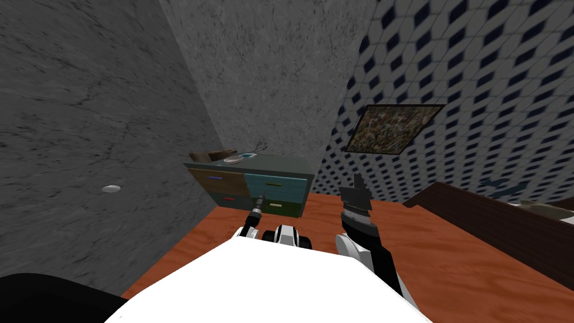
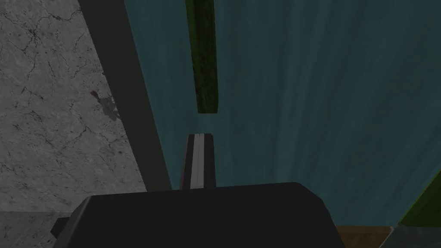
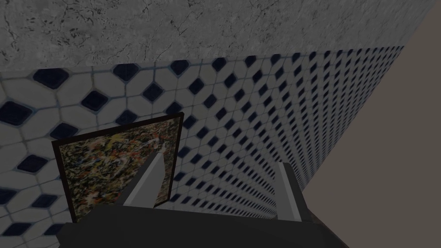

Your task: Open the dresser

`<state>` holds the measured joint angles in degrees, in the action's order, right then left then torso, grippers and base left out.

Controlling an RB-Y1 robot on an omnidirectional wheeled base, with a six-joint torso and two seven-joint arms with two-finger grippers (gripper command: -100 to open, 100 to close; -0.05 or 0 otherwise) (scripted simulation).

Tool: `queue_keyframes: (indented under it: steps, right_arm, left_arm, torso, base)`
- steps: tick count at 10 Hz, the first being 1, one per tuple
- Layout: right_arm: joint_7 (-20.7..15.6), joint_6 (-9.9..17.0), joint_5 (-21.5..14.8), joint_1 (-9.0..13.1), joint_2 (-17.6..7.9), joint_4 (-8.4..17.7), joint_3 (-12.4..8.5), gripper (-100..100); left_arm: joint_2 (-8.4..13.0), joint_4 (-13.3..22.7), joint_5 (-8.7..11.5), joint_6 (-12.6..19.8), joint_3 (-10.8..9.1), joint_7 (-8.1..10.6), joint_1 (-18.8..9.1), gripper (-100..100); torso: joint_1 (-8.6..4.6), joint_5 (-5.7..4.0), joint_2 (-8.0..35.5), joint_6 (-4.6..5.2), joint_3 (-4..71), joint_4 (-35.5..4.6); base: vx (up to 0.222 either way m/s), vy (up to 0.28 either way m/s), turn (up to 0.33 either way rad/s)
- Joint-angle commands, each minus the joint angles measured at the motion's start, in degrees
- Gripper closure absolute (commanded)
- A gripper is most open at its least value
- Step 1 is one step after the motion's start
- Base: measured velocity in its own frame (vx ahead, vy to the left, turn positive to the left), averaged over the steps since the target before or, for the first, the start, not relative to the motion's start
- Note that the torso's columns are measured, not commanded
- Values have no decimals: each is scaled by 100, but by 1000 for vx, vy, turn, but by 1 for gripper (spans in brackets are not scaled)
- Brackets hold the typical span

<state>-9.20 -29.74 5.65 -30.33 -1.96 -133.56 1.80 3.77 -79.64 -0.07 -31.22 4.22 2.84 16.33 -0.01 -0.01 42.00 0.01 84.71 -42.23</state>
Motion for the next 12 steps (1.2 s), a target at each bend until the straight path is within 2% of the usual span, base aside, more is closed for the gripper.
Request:
queue_keyframes:
  steps: [1,4,5,6,7,8,9,12]
  right_arm:
    - [0,0,0,-1,0,0,0,0]
    - [0,-1,0,-4,-1,-1,-1,0]
    - [0,-1,0,-4,-1,-1,-1,0]
    - [0,-1,0,-4,-1,-1,-1,0]
    - [0,-1,0,-2,-1,-1,-1,0]
    - [0,-1,0,-2,0,-1,0,0]
    - [0,-1,0,-2,0,-1,0,0]
    - [0,0,0,1,0,0,0,0]
  left_arm:
    - [262,-43,5,28,-8,4,-17,-100]
    - [241,-63,38,287,-65,21,-167,-100]
    - [75,-40,42,330,-73,22,-192,-100]
    - [138,-75,33,295,-61,10,-157,-100]
    - [138,-198,50,487,-87,24,-217,-100]
    - [135,-155,42,392,-73,17,-180,-100]
    - [135,-167,43,418,-74,19,-184,100]
    - [178,-356,37,474,-16,53,-54,100]
  torso:
    - [6,2,-25,-1,19,10]
    - [5,2,-3,-1,6,4]
    - [7,2,14,-1,-5,-1]
    - [-2,1,36,0,-18,-7]
    - [-7,-2,65,-1,-36,-15]
    - [-6,-2,49,0,-29,-13]
    - [-3,0,46,-1,-24,-9]
    - [1,5,68,1,-40,-7]
  base:
    - [26,11,-2]
    - [153,29,-13]
    - [154,33,-8]
    - [65,11,-2]
    - [89,4,-14]
    - [55,3,-4]
    - [8,0,1]
    - [-161,-8,21]
